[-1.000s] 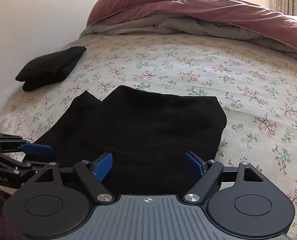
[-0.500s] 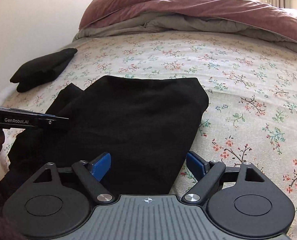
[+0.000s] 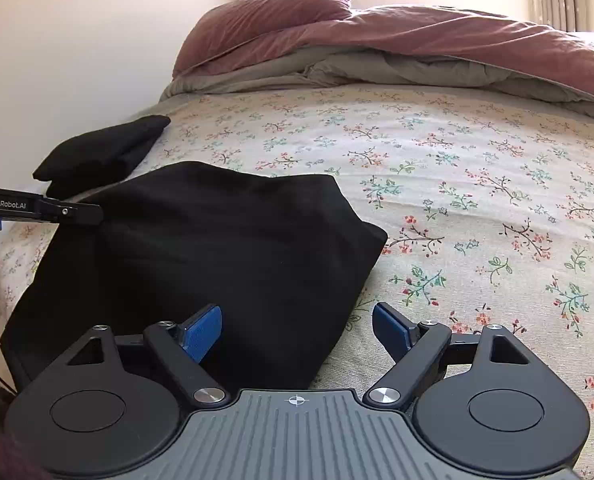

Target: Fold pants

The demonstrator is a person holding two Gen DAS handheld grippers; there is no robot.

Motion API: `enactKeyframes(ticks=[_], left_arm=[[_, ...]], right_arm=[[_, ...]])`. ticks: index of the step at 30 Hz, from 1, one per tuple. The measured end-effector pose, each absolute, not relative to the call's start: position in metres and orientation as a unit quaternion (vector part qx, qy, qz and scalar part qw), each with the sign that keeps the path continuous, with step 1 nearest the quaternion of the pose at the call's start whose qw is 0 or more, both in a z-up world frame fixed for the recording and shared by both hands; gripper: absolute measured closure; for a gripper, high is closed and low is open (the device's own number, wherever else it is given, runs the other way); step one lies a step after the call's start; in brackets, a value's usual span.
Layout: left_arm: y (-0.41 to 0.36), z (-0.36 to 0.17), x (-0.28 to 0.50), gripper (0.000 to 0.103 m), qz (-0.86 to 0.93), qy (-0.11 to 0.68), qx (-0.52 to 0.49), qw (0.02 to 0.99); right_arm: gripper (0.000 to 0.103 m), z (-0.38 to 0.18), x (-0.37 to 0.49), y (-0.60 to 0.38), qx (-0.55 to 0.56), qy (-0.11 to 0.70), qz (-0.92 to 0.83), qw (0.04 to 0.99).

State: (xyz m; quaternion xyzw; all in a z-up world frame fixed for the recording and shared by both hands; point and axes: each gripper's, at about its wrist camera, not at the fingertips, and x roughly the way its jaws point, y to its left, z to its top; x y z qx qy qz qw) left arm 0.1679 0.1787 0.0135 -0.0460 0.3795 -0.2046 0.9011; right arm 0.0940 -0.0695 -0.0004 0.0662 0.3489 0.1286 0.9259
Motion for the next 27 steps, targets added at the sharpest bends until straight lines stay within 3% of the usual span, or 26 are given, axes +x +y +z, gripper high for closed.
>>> enactKeyframes(ticks=[6, 9, 10, 11, 15, 20, 27], left_arm=[[0.181, -0.011, 0.181, 0.083, -0.166, 0.398, 0.000, 0.902], [0.192, -0.016, 0.187, 0.060, -0.178, 0.408, -0.037, 0.895], [0.199, -0.017, 0.190, 0.045, -0.189, 0.414, -0.066, 0.888], [0.207, -0.019, 0.193, 0.037, -0.205, 0.421, -0.103, 0.878], [0.230, -0.033, 0.208, 0.036, -0.249, 0.445, -0.211, 0.834], [0.233, -0.049, 0.219, 0.037, -0.272, 0.467, -0.255, 0.802], [0.217, -0.060, 0.228, 0.038, -0.310, 0.468, -0.292, 0.774]], right_arm=[[0.018, -0.008, 0.098, -0.065, 0.073, 0.366, 0.136, 0.918], [0.018, -0.010, 0.100, -0.067, 0.088, 0.373, 0.140, 0.913], [0.018, -0.011, 0.100, -0.067, 0.093, 0.374, 0.142, 0.912], [0.018, -0.011, 0.101, -0.068, 0.099, 0.376, 0.144, 0.910], [0.019, -0.017, 0.107, -0.078, 0.144, 0.390, 0.156, 0.896], [0.021, -0.025, 0.118, -0.093, 0.222, 0.398, 0.153, 0.877], [0.050, -0.036, 0.141, -0.105, 0.291, 0.390, 0.147, 0.861]])
